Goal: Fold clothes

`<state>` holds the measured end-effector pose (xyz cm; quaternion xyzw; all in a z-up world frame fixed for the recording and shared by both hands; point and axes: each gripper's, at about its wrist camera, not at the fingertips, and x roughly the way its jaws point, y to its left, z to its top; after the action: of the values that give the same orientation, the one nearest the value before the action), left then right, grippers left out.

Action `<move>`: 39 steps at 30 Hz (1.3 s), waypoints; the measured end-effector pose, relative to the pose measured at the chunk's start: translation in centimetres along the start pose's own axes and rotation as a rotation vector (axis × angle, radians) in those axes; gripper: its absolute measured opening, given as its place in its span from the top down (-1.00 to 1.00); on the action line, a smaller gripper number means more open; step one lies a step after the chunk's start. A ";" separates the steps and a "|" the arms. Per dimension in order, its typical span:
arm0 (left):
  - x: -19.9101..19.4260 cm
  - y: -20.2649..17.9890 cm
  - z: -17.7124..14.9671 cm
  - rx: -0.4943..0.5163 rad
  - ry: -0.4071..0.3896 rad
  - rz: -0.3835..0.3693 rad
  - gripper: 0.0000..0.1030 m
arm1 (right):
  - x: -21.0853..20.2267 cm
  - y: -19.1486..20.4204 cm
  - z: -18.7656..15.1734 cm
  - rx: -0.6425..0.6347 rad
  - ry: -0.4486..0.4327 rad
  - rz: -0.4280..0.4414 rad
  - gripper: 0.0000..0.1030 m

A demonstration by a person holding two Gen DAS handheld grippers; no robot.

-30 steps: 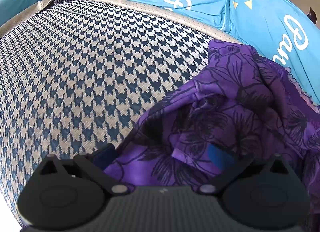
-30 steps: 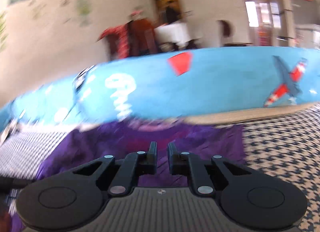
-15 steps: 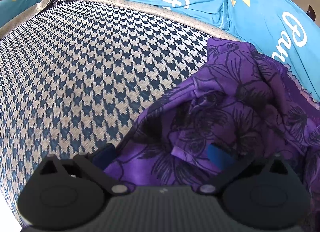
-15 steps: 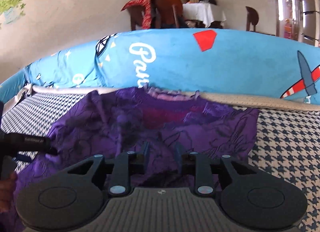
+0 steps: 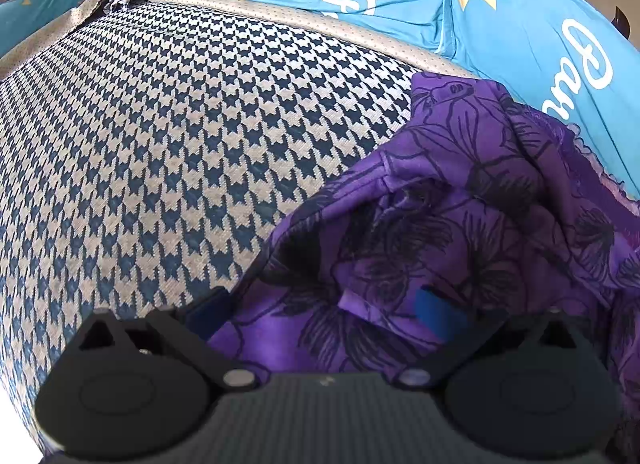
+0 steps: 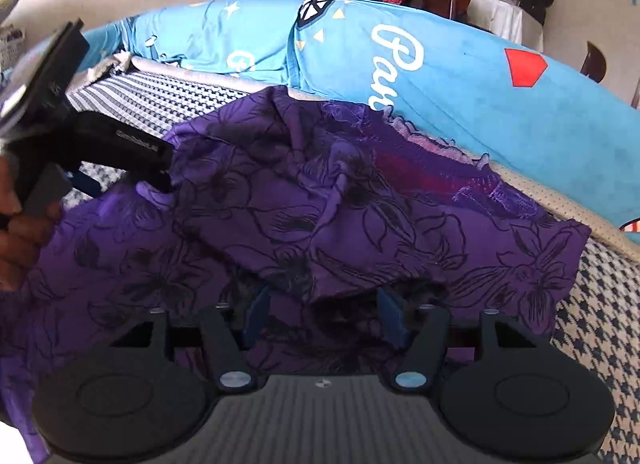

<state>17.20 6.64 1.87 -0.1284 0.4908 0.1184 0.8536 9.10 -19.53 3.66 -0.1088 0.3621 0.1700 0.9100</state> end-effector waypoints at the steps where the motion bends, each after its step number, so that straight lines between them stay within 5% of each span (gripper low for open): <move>1: 0.0 0.0 0.0 0.001 0.000 0.000 -0.99 | 0.2 -0.1 0.0 0.006 -0.002 -0.008 -0.15; 3: 0.0 0.0 0.0 0.004 -0.001 0.001 -0.99 | 0.6 -0.3 0.0 0.018 -0.005 -0.025 -0.04; 5: 0.0 0.0 0.0 0.007 -0.001 0.001 -0.99 | 0.7 -0.5 0.1 0.033 -0.017 -0.033 0.36; 8: 0.0 0.0 0.0 0.008 -0.001 0.002 -0.99 | 0.2 -1.1 0.6 0.074 -0.079 -0.060 0.68; 11: 0.0 0.1 0.0 0.008 0.000 0.001 -0.99 | -0.9 -2.7 1.3 0.190 -0.168 -0.081 0.75; 15: 0.0 0.1 0.0 0.013 -0.001 0.003 -0.99 | -1.6 -5.6 1.9 0.374 -0.267 -0.150 0.76; 20: 0.0 0.0 -0.1 0.022 -0.001 0.005 -1.00 | -0.6 -9.4 1.6 0.543 -0.290 -0.347 0.67; 26: 0.1 0.0 -0.1 0.028 0.001 0.002 -0.99 | -0.9 -11.1 1.2 0.581 -0.295 -0.418 0.36; 39: 0.0 0.1 -0.1 0.022 0.001 0.007 -1.00 | 0.6 -10.9 0.1 0.631 -0.144 -0.203 0.08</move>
<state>17.07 6.70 1.75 -0.1170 0.4930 0.1160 0.8543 13.81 -29.40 4.14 0.1550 0.3190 -0.0348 0.9344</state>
